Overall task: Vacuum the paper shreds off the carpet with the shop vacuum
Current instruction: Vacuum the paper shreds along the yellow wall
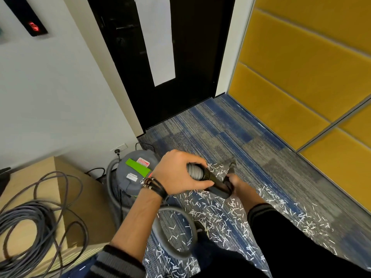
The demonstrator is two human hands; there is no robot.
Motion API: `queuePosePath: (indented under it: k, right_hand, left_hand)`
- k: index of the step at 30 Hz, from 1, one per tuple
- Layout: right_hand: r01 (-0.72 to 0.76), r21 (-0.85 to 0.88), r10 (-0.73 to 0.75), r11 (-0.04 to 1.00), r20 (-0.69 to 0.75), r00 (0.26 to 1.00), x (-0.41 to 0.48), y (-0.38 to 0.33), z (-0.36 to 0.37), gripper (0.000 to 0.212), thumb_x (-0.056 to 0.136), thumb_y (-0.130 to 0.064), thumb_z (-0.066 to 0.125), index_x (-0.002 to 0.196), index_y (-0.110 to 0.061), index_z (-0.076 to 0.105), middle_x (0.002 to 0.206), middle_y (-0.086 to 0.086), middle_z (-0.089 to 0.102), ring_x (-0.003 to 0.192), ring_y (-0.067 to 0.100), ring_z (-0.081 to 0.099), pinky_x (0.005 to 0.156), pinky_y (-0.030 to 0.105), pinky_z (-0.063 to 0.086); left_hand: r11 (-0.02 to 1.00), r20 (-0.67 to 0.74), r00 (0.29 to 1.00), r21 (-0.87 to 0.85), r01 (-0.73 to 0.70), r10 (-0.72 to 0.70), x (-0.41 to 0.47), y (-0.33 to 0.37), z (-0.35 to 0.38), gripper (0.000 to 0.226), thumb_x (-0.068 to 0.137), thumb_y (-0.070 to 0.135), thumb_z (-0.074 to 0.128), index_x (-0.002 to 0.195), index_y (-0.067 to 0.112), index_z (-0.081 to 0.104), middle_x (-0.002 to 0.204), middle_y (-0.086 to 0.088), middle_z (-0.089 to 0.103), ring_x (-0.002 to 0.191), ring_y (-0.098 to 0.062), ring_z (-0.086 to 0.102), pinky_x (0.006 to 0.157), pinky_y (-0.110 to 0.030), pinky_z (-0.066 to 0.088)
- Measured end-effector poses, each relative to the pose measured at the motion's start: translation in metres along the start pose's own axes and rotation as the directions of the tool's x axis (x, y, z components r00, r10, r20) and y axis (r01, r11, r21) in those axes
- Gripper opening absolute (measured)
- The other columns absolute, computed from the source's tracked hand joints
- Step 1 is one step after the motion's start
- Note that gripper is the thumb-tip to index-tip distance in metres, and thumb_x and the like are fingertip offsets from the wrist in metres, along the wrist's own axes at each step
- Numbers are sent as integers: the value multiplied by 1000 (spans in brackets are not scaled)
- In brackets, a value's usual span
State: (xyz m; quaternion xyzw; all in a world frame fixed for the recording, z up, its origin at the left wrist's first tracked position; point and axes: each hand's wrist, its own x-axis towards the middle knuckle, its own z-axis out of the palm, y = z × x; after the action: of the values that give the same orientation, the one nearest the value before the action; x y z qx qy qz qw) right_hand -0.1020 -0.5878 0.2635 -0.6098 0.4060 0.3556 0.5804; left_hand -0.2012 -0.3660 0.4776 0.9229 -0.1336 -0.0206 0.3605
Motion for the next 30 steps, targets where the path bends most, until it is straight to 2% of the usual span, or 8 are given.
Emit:
queuePosePath:
  k: [5, 9, 11, 13, 16, 23, 27, 30]
  right_hand:
    - [-17, -148, 17, 989, 2, 1000, 43, 6, -4, 34, 101, -31, 43, 117, -3, 52, 94, 16, 65, 75, 27, 66, 49, 33, 55]
    - [-42, -128, 57, 991, 122, 991, -11, 7, 31, 31, 105, -32, 38, 91, -8, 50, 80, 13, 60, 68, 25, 60, 48, 29, 53]
    - [-50, -129, 74, 990, 190, 979, -20, 14, 46, 32, 105, -33, 36, 89, -9, 51, 80, 13, 59, 69, 26, 59, 46, 28, 54]
    - [-57, -109, 78, 992, 201, 976, -26, 22, 51, 35, 104, -35, 36, 88, -9, 51, 81, 13, 59, 70, 26, 59, 54, 30, 55]
    - [-46, -87, 61, 995, 182, 981, -32, 37, 42, 31, 105, -32, 37, 91, -8, 49, 81, 14, 59, 72, 27, 59, 67, 36, 52]
    - [-53, -126, 59, 991, 38, 998, -32, 64, 6, 22, 103, -21, 34, 90, -5, 43, 81, 15, 54, 70, 29, 57, 50, 34, 54]
    - [-41, -98, 47, 994, 56, 997, -32, 69, 33, 23, 105, -24, 39, 100, -3, 46, 87, 14, 59, 73, 27, 60, 80, 45, 53]
    - [-33, -127, 51, 991, 141, 989, -37, 76, 54, 29, 104, -31, 40, 92, -6, 49, 85, 14, 58, 74, 26, 58, 78, 42, 52]
  left_hand:
    - [998, -3, 1000, 64, -4, 4, 0, -4, 2, 34, 73, 66, 81, 91, 36, 76, 78, 22, 71, 72, -1, 63, 70, -19, 45]
    - [990, -12, 999, 135, -44, 46, -17, 5, -10, 35, 73, 67, 76, 90, 36, 75, 78, 18, 72, 74, -5, 65, 69, -24, 49]
    - [991, -32, 998, 121, -59, 63, -25, 8, -18, 37, 71, 69, 74, 90, 37, 76, 79, 18, 72, 74, -5, 66, 71, -28, 53]
    - [994, -35, 997, 85, -69, 72, -33, 8, -25, 36, 70, 67, 77, 89, 36, 77, 79, 18, 72, 74, -4, 65, 72, -29, 53]
    - [997, -25, 997, -21, -77, 76, -45, 3, -28, 35, 70, 62, 82, 89, 33, 78, 81, 18, 73, 75, -4, 67, 72, -31, 55]
    - [997, -4, 999, -68, -44, 44, -61, 1, -6, 36, 71, 64, 82, 89, 33, 78, 82, 17, 74, 77, -7, 69, 75, -37, 55]
    - [1000, -23, 1000, -9, -20, 20, -82, -5, -16, 36, 72, 66, 77, 89, 35, 79, 82, 21, 74, 76, -3, 69, 74, -36, 56]
    - [997, -25, 998, 51, -57, 58, -96, -5, -24, 35, 73, 67, 76, 89, 36, 79, 81, 20, 74, 74, -3, 67, 74, -36, 54]
